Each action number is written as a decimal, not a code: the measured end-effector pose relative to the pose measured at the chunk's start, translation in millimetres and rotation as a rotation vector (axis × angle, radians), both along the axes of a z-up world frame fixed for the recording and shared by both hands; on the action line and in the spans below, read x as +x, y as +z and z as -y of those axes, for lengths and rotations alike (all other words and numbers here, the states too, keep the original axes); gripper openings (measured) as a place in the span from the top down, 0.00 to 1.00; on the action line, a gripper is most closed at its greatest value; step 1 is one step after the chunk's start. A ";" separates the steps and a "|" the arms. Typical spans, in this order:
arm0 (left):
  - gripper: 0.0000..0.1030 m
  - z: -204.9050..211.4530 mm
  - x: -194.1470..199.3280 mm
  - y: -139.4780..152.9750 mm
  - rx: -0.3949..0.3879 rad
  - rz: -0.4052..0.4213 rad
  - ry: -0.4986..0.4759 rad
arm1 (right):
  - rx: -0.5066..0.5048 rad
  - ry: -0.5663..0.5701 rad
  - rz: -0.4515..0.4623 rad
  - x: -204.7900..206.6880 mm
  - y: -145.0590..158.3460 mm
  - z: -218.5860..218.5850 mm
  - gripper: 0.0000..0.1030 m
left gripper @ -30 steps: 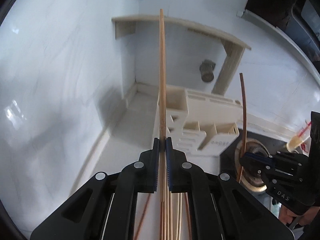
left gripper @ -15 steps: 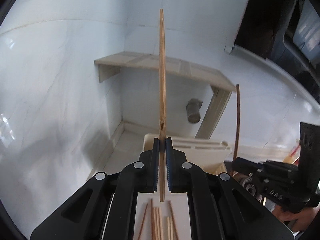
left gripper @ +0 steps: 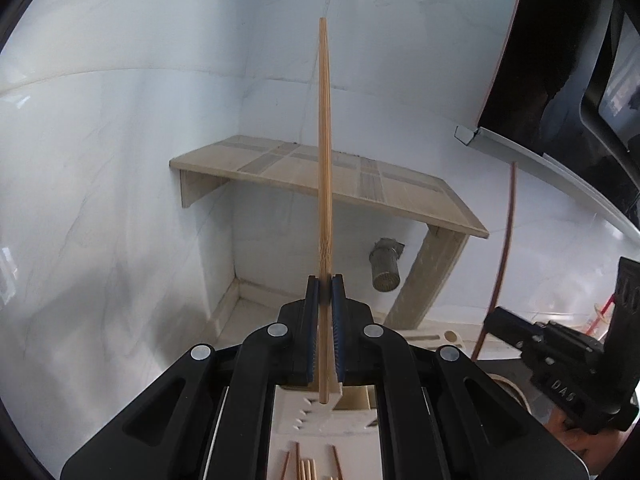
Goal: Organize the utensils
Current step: 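Lift both chopsticks upright and carry them over the white utensil holder, then lower both chopsticks into the holder slots and open both tools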
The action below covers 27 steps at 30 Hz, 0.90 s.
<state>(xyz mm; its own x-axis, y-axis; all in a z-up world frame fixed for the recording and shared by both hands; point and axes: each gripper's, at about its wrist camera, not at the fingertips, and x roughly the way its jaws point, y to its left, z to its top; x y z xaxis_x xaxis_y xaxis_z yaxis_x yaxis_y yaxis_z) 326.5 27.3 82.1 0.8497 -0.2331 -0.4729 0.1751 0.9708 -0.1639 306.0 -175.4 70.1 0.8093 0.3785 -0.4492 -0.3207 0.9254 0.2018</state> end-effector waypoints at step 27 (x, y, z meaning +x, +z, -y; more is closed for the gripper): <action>0.94 0.9 28.6 -30.0 -0.057 0.018 0.057 | -0.039 -0.055 0.097 6.5 -31.6 4.8 0.93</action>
